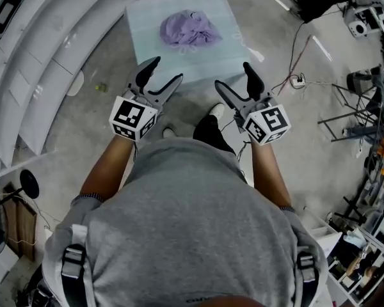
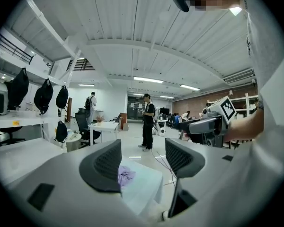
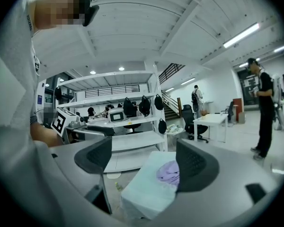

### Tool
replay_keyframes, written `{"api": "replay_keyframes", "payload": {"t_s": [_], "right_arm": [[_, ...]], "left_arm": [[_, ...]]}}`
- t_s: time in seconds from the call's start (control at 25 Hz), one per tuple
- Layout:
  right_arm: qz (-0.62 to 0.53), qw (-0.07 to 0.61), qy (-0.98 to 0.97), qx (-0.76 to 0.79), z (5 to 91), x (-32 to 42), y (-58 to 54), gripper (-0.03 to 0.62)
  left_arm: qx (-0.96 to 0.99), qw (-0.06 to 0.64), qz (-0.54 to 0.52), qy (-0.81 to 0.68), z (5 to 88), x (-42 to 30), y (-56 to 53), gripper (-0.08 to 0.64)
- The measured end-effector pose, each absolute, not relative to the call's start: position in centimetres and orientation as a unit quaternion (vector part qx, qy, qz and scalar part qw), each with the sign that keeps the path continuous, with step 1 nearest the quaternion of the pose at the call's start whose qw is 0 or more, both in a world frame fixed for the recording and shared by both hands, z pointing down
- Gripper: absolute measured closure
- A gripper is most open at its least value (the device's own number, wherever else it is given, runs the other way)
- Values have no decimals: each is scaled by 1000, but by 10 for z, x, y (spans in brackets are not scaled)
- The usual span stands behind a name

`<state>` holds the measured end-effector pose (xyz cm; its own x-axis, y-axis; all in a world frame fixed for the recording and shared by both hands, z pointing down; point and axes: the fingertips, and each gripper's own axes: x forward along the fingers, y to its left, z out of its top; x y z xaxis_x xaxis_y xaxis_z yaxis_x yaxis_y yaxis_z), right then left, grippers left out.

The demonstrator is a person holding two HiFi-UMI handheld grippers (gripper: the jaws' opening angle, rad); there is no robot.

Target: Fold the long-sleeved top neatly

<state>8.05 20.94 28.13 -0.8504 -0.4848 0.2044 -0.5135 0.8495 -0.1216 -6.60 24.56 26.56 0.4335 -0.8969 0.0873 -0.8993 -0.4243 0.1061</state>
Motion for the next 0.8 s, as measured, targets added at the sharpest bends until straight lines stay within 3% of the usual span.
{"api": "replay_keyframes", "payload": {"t_s": [0.8], "right_arm": [[123, 100, -975, 159, 313, 127, 8, 156]], "left_arm": [[786, 108, 70, -604, 295, -2, 67, 249]]}}
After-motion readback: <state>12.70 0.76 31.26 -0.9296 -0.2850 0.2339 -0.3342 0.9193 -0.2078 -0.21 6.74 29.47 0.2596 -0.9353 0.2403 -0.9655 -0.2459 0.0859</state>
